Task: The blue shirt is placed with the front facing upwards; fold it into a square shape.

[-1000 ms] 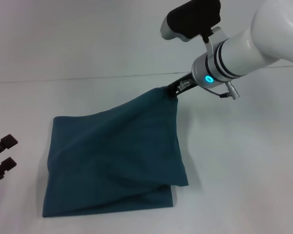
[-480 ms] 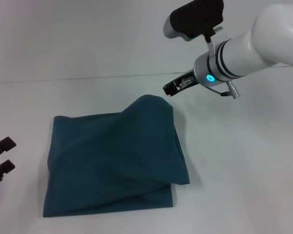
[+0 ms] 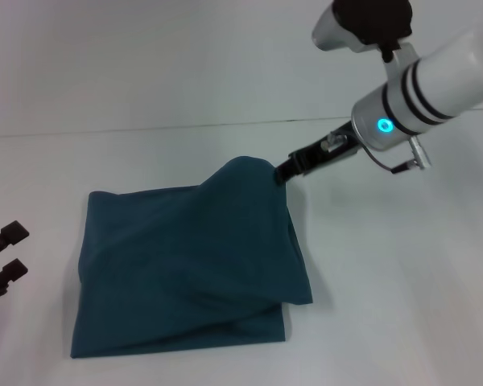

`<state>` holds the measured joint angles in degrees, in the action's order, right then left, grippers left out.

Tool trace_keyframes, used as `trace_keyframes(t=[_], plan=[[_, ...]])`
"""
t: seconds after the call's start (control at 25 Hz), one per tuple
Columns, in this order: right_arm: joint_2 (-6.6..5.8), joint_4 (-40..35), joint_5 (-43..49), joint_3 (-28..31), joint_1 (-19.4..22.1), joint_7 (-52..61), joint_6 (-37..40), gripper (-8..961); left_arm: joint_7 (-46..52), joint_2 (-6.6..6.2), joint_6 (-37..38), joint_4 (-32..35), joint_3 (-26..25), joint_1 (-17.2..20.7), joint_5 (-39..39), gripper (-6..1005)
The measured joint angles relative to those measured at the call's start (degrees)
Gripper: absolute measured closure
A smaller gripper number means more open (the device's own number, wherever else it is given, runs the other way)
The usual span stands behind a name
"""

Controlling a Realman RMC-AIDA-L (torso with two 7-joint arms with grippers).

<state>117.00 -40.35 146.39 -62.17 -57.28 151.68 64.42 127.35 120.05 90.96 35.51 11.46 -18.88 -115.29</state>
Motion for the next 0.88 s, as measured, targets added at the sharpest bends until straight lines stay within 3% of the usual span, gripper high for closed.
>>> trace_keyframes(t=[0.2, 0.44, 0.72, 0.88], plan=[[-1.52, -4.1, -5.8, 5.1, 3.5, -1.3, 15.0, 408, 0.1, -0.07, 0.0, 0.0, 0.1, -0.3, -0.1, 62], [-2.6, -4.6, -7.7, 7.9, 6.0, 0.0, 26.3, 414, 0.2, -0.08, 0.0, 0.0, 0.1, -0.6, -0.1, 62], [-2.38, -4.2, -5.6, 7.1, 7.4, 1.5, 29.7, 432, 0.2, -0.09, 0.0, 0.0, 0.1, -0.7, -0.1, 63], [-1.23, -3.7, -4.6, 7.2, 7.5, 1.3, 28.0, 447, 0.1, -0.09, 0.0, 0.0, 0.1, -0.7, 0.0, 63]])
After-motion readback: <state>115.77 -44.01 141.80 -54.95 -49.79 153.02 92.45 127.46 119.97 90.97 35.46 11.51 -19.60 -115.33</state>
